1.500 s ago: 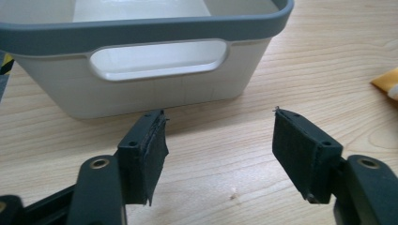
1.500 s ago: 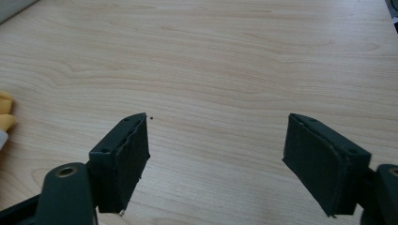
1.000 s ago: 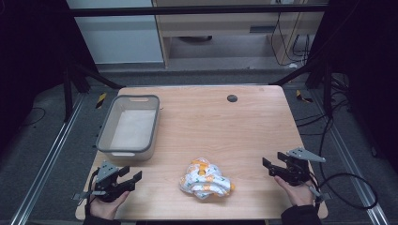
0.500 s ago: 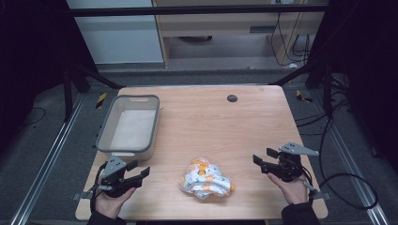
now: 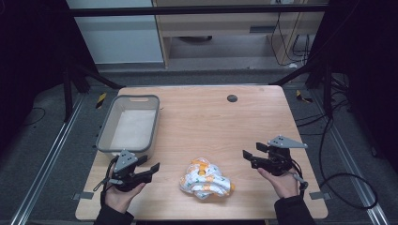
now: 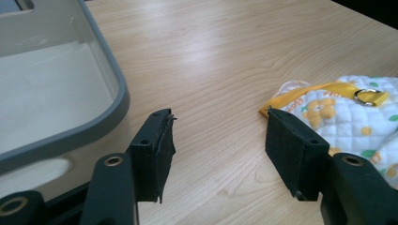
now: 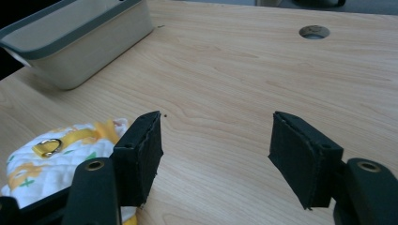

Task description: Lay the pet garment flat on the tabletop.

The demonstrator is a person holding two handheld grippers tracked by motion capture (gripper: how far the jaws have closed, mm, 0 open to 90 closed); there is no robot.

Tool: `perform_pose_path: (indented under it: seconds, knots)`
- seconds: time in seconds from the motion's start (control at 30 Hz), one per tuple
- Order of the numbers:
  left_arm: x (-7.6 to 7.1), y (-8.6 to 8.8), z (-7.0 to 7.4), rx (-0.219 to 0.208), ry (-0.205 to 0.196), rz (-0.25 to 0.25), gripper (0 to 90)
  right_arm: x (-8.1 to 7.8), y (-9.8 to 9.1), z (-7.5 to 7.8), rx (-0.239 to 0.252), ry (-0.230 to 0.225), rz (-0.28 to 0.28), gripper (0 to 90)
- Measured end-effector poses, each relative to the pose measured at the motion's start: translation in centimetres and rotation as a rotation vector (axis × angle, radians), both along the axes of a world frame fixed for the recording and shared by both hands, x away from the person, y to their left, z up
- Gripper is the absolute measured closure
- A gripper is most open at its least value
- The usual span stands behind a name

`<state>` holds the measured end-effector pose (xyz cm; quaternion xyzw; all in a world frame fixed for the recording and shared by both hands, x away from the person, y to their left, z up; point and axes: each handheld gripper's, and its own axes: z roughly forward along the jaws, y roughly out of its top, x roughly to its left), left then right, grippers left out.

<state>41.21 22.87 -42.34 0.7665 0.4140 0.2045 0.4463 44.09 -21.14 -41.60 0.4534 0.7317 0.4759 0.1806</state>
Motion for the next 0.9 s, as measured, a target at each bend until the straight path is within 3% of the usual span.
perform_pose_path:
  seconds: [0.5,0.9]
  knots:
    - [2.2,-3.9,-0.1,0.022,0.036,-0.066,40.8,0.8,3.2,0.4,-0.014,0.048,0.102,37.7]
    - [2.6,-6.7,-1.2,0.044,0.088,-0.133,37.2,0.3,5.5,-1.4,-0.033,0.1,0.177,38.2]
